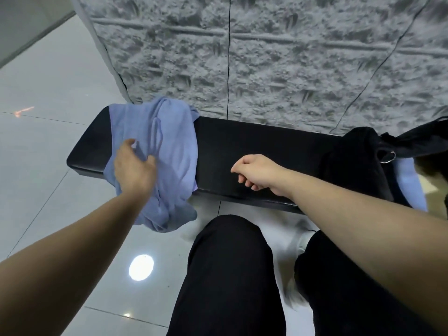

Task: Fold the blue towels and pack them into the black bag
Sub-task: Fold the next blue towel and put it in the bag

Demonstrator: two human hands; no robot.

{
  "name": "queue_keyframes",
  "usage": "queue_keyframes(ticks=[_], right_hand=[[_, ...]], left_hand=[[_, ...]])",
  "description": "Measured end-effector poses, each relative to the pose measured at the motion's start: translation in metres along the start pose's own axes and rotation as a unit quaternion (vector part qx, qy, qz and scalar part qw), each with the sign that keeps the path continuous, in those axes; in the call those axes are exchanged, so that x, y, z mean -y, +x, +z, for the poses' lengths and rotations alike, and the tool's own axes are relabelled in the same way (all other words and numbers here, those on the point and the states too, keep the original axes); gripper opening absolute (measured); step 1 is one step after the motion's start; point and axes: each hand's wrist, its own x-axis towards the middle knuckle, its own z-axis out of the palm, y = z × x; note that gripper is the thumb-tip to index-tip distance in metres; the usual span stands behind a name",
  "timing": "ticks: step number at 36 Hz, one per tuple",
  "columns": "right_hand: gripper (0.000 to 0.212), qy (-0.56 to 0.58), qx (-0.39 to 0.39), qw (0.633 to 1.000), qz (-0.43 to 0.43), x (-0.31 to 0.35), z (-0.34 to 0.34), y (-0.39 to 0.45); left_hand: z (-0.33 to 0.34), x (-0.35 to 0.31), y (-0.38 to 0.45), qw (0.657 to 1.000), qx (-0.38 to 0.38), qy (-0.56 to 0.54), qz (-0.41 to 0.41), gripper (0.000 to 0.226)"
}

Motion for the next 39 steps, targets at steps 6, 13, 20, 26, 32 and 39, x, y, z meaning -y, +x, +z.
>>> queue_keyframes(ticks=[6, 13, 20, 26, 32, 39], right_hand=[[0.015, 0.003, 0.001, 1.000, 0.000, 0.000, 0.003, -0.004], [0.017, 0.010, -0.003, 1.000, -0.011, 0.000, -0.004, -0.015], [0.015, 0.049, -0.011, 0.998, -0.042, -0.005, -0.012, -0.023], [0.019, 0.171, -0.028, 0.984, -0.032, -0.025, -0.015, -0.019], [0.047, 0.294, -0.058, 0.954, -0.018, -0.040, -0.033, -0.008], [0.061, 0.419, -0.093, 0.903, -0.002, -0.053, -0.068, 0.002]], left_hand=[[-0.008, -0.008, 0.001, 0.999, 0.003, -0.038, 0.023, 0.034], [-0.002, -0.035, -0.016, 0.989, 0.027, -0.096, 0.108, 0.025], [0.022, -0.081, -0.038, 0.973, 0.082, -0.188, 0.104, 0.012], [0.059, -0.127, -0.071, 0.945, 0.122, -0.293, 0.076, 0.017], [0.094, -0.161, -0.102, 0.922, 0.194, -0.333, 0.022, 0.019], [0.125, -0.178, -0.129, 0.897, 0.333, -0.289, -0.005, 0.030]])
